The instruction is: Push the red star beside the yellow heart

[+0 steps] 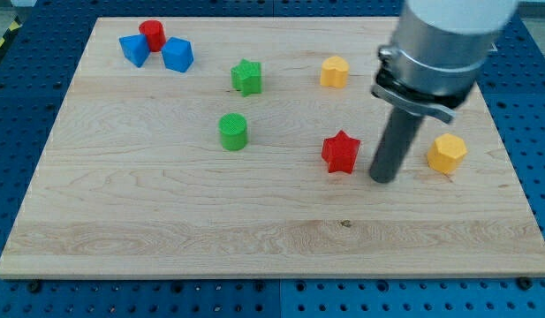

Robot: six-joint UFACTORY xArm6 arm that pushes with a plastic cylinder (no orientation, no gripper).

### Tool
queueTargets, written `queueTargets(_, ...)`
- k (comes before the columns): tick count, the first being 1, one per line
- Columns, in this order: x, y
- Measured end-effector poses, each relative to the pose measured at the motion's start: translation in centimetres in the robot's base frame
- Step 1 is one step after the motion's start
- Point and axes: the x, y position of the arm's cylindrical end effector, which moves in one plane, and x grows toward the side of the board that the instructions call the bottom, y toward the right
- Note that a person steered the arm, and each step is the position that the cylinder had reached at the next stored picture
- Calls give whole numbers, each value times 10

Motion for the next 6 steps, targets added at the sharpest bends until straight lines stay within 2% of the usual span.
queueTargets(1, -32, -10)
queueTargets(2, -34, -4)
queueTargets(3, 18, -2)
queueTargets(4, 25, -32)
queueTargets(6, -98, -52)
